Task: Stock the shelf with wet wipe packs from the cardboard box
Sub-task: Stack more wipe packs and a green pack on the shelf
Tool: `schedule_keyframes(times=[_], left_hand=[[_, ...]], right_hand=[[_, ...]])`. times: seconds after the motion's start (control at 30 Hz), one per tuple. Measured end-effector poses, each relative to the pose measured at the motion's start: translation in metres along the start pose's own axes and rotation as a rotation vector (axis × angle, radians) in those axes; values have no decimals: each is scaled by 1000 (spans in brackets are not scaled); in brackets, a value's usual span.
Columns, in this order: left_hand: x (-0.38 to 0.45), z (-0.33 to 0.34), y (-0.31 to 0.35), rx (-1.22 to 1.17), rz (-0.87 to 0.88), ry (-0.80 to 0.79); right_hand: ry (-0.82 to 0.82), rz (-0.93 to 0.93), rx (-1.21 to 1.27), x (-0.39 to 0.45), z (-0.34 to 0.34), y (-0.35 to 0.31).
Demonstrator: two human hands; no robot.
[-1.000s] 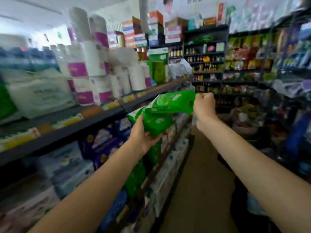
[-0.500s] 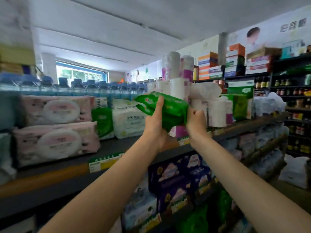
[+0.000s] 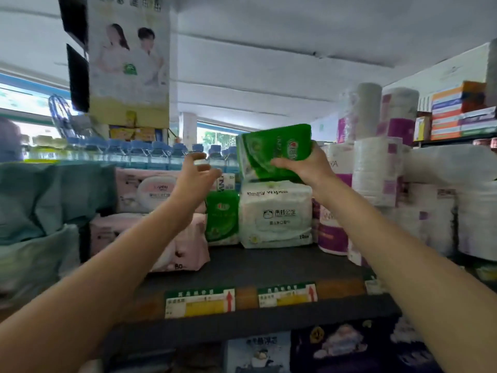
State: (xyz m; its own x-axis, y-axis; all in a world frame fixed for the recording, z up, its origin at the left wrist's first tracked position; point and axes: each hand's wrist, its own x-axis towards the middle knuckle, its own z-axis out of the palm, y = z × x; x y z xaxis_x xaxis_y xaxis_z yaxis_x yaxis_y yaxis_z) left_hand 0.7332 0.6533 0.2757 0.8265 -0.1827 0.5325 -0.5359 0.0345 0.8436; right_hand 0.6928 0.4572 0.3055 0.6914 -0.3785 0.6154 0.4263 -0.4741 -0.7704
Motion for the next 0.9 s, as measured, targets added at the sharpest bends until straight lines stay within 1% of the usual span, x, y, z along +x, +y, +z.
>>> schedule_keyframes(times=[0.03, 0.07, 0.1, 0.17, 0.2, 0.27, 0.33, 0.37, 0.43, 0.47, 0.53, 0.63, 0.7, 0.77, 0.83, 0.9], left_hand=[[5, -13, -5, 95, 20, 52], [8, -22, -9, 196, 42, 71], [12, -28, -14, 293, 63, 63], [18, -33, -23, 502, 75, -14], [20, -34, -28, 608, 64, -69], [23, -35, -41, 846, 19, -177], [27, -38, -53, 1084, 0, -216], [28, -39, -58, 1152, -7, -214], [30, -40, -63, 1213, -21, -198], [31, -41, -64, 1238, -22, -188], [33, -43, -66, 1278, -16, -180], [34, -41, -65, 1226, 50, -136], [34, -34, -62, 1146, 142, -87], [32, -21, -57, 1045, 225, -70], [25, -4, -49, 957, 295, -95], [13, 18, -38, 867, 363, -160]], right_hand=[[-112, -89, -249, 8, 1, 3], [-265, -150, -436, 14, 7, 6], [-431, -187, -572, 18, 16, 5], [-708, -214, -773, 25, 43, 5], [-803, -215, -852, 29, 56, 5], [-914, -170, -938, 39, 82, 10], [-928, -141, -987, 46, 104, 22], [-885, -174, -1045, 49, 114, 29], [-765, -266, -1161, 53, 128, 41], [-738, -268, -1180, 55, 132, 45], [-747, -218, -1185, 57, 134, 50], [-715, -181, -1184, 55, 122, 45], [-616, -205, -1139, 50, 109, 37], [-537, -233, -1169, 38, 90, 26], [-524, -234, -1240, 21, 67, 16], [-551, -208, -1262, -4, 39, 5]])
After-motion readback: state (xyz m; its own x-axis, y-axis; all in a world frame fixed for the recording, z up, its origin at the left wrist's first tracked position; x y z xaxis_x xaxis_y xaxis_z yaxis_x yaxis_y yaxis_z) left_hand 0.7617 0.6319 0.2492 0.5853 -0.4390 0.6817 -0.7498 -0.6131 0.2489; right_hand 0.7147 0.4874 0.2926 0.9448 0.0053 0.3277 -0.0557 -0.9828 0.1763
